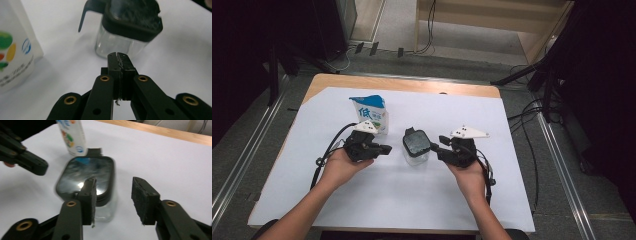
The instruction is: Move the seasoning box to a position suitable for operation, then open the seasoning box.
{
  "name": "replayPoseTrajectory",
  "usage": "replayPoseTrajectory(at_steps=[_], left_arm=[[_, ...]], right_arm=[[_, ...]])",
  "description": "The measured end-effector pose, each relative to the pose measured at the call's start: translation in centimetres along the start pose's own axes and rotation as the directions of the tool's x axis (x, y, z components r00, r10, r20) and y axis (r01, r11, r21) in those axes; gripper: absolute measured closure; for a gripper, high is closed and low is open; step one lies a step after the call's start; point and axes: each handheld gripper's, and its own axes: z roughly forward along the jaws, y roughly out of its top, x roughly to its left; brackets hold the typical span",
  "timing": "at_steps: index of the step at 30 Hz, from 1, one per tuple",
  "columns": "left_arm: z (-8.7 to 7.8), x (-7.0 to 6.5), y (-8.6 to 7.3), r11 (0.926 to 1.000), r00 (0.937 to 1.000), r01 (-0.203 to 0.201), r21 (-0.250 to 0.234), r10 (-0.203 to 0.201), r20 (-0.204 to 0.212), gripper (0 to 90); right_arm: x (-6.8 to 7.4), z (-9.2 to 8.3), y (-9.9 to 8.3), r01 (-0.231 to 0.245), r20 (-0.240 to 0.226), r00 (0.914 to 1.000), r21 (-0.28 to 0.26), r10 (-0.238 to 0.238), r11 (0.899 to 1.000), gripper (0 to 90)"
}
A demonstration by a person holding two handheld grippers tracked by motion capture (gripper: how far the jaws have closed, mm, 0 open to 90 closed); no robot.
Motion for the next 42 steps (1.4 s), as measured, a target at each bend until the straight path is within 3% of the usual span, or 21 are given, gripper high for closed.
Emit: replayPoseTrajectory(at_steps=[6, 9, 11, 14, 20, 31, 42], left_arm=[[1.3, 0.0, 0.9, 0.9999, 0.9998, -0.002, -0.014, 0.002, 0.020, 90.0], [1.8, 0.1, 0.7, 0.9999, 0.9997, 0.004, -0.013, -0.004, 0.023, 90.0], [2.0, 0.1, 0.7, 0.9998, 0.9998, -0.006, -0.018, 0.006, 0.021, 90.0], [2.2, 0.1, 0.6, 0.9997, 0.9993, 0.003, -0.022, -0.003, 0.037, 90.0], [3.0, -0.4, 0.5, 0.9999, 0.9997, -0.015, -0.007, 0.015, 0.018, 90.0], [3.4, -0.4, 0.4, 0.9999, 0.9999, -0.006, -0.009, 0.006, 0.014, 90.0], [3.5, 0.1, 0.4, 0.9997, 0.9997, 0.018, -0.019, -0.017, 0.020, 90.0]], right_arm=[[-2.6, 1.9, -0.2, -0.016, 0.003, 0.9999, 0.032, 0.016, 0.999, 80.9], [-3.1, 2.6, -0.8, -0.039, -0.021, 0.9990, 0.048, 0.040, 0.998, 87.6], [-2.9, 3.1, -0.9, -0.027, -0.028, 0.9992, 0.065, 0.029, 0.997, 89.5], [-2.4, 3.4, -0.9, -0.018, -0.042, 0.9989, 0.071, 0.021, 0.997, 90.0], [-1.9, 3.6, -1.1, -0.006, -0.043, 0.9990, 0.078, 0.010, 0.997, 90.0], [-1.6, 3.5, -1.5, -0.037, -0.074, 0.9963, 0.090, 0.044, 0.995, 90.0], [-1.0, 2.8, -2.0, -0.037, -0.086, 0.9953, 0.103, 0.046, 0.994, 90.0]])
